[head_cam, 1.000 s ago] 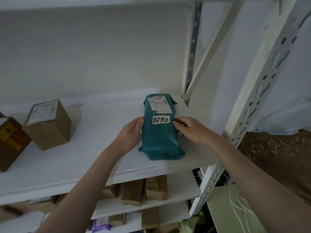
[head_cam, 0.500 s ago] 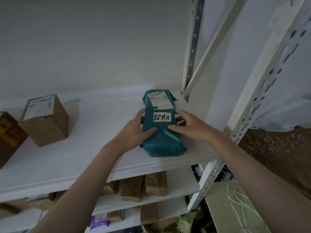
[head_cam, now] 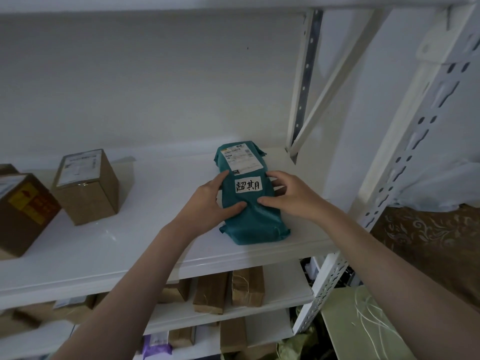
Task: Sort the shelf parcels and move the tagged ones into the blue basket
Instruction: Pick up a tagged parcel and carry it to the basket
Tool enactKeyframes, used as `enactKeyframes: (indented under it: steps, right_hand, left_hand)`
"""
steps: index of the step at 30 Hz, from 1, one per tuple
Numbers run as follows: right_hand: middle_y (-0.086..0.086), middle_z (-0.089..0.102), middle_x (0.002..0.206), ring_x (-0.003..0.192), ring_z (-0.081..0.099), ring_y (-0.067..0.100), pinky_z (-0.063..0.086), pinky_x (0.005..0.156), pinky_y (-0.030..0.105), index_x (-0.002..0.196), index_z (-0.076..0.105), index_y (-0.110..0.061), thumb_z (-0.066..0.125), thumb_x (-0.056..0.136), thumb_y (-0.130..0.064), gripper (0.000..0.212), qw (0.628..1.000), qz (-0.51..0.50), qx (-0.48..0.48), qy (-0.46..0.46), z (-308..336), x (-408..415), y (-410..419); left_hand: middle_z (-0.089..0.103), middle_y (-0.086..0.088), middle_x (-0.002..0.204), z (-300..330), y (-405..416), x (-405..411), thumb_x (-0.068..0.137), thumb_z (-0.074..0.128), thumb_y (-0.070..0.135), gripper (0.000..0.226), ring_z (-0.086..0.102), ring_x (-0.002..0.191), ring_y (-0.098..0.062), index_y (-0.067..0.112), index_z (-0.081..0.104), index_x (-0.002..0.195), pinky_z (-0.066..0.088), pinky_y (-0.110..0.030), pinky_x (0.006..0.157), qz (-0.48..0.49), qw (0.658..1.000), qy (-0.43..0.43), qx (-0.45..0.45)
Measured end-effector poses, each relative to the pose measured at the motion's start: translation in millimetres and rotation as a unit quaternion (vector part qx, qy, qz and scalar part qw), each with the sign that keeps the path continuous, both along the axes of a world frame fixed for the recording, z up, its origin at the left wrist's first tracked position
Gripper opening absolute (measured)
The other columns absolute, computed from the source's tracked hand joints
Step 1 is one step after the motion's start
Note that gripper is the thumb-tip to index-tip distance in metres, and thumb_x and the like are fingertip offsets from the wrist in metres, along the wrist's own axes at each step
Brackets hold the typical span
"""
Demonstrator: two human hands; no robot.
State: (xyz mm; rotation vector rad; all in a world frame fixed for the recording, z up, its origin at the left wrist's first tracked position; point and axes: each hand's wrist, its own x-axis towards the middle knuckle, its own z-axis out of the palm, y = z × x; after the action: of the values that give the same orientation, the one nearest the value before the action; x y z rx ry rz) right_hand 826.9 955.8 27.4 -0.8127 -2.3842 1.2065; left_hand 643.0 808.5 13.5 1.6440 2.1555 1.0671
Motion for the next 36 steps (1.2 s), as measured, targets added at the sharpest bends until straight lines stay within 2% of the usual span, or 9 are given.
enactKeyframes:
  steps: [2,7,10,15,20,24,28,32,36]
  right_hand:
    - [-0.003,0.059,0.128,0.107,0.061,0.009,0.054,0.093,0.032,0.145,0.047,-0.024,0.083,0.079,-0.031,0.076,1.000,0.002,0.004,0.010,1.5,-3.7,-5.1]
    - [-0.015,0.060,0.117,0.101,0.058,-0.002,0.047,0.074,0.008,0.129,0.051,-0.032,0.086,0.077,-0.021,0.063,0.999,0.015,-0.001,0.044,12.1,-14.3,-22.4]
    - [-0.010,0.061,0.127,0.105,0.058,0.001,0.050,0.081,0.018,0.139,0.053,-0.026,0.087,0.075,-0.020,0.073,0.998,0.035,0.015,0.054,19.0,-22.7,-36.0]
    - [-0.009,0.058,0.129,0.106,0.057,0.006,0.048,0.079,0.016,0.141,0.050,-0.025,0.088,0.073,-0.021,0.078,0.992,0.095,0.057,0.055,25.4,-51.0,-78.7]
    - [-0.003,0.059,0.130,0.109,0.059,0.013,0.054,0.089,0.030,0.140,0.051,-0.022,0.089,0.072,-0.023,0.078,0.983,0.164,0.063,0.062,19.9,-91.8,-139.1]
    - [-0.002,0.057,0.133,0.111,0.060,0.014,0.056,0.093,0.038,0.143,0.048,-0.023,0.089,0.072,-0.025,0.082,0.970,0.229,0.065,0.049,7.8,-123.0,-203.7]
    - [-0.005,0.054,0.134,0.115,0.055,0.010,0.053,0.093,0.032,0.142,0.046,-0.026,0.087,0.074,-0.023,0.080,0.959,0.274,0.038,0.060,-2.9,-146.5,-273.8]
    - [-0.001,0.054,0.130,0.111,0.058,0.014,0.056,0.094,0.043,0.141,0.047,-0.026,0.087,0.072,-0.025,0.081,0.948,0.312,0.026,0.060,-12.3,-174.9,-344.8]
    - [-0.004,0.053,0.128,0.113,0.058,0.013,0.055,0.095,0.043,0.140,0.047,-0.031,0.083,0.073,-0.037,0.076,0.938,0.337,0.020,0.073,-20.3,-204.2,-423.5]
  left_hand:
    - [0.054,0.011,0.139,3.7,-7.8,0.0,0.080,0.075,0.049,0.088,0.049,0.113,0.002,0.027,0.028,0.152,0.041,-0.014,0.095,0.004,1.000,0.010,0.018]
    - [0.055,0.008,0.138,10.9,-30.9,-2.9,0.075,0.080,0.047,0.097,0.054,0.120,-0.007,0.028,0.025,0.153,0.052,-0.026,0.096,0.031,0.998,0.002,0.063]
    - [0.053,0.007,0.138,15.8,-47.4,-2.8,0.075,0.083,0.040,0.098,0.056,0.117,-0.006,0.027,0.025,0.153,0.054,-0.021,0.091,0.045,0.996,-0.007,0.079]
    - [0.050,0.007,0.140,20.1,-100.2,-6.7,0.074,0.083,0.041,0.100,0.054,0.118,-0.006,0.028,0.024,0.154,0.055,-0.030,0.094,0.111,0.991,0.009,0.072]
    - [0.045,0.007,0.146,22.3,-178.2,-12.9,0.075,0.081,0.042,0.102,0.049,0.126,-0.010,0.032,0.019,0.155,0.052,-0.037,0.100,0.209,0.977,0.030,0.042]
    - [0.047,0.005,0.144,19.1,-249.8,-15.7,0.073,0.083,0.040,0.106,0.048,0.125,-0.012,0.029,0.017,0.155,0.048,-0.038,0.103,0.300,0.953,0.029,0.024]
    - [0.048,0.008,0.141,14.6,-320.7,-17.6,0.074,0.084,0.035,0.107,0.046,0.119,-0.006,0.026,0.016,0.156,0.042,-0.027,0.099,0.354,0.935,0.013,0.025]
    - [0.049,0.008,0.141,5.9,-393.7,-24.9,0.073,0.084,0.036,0.109,0.047,0.121,-0.006,0.028,0.014,0.156,0.045,-0.032,0.102,0.395,0.918,0.000,0.029]
    - [0.044,0.016,0.141,-4.2,-472.1,-40.0,0.070,0.085,0.038,0.113,0.045,0.125,-0.004,0.030,0.013,0.157,0.046,-0.034,0.104,0.432,0.900,-0.022,0.053]
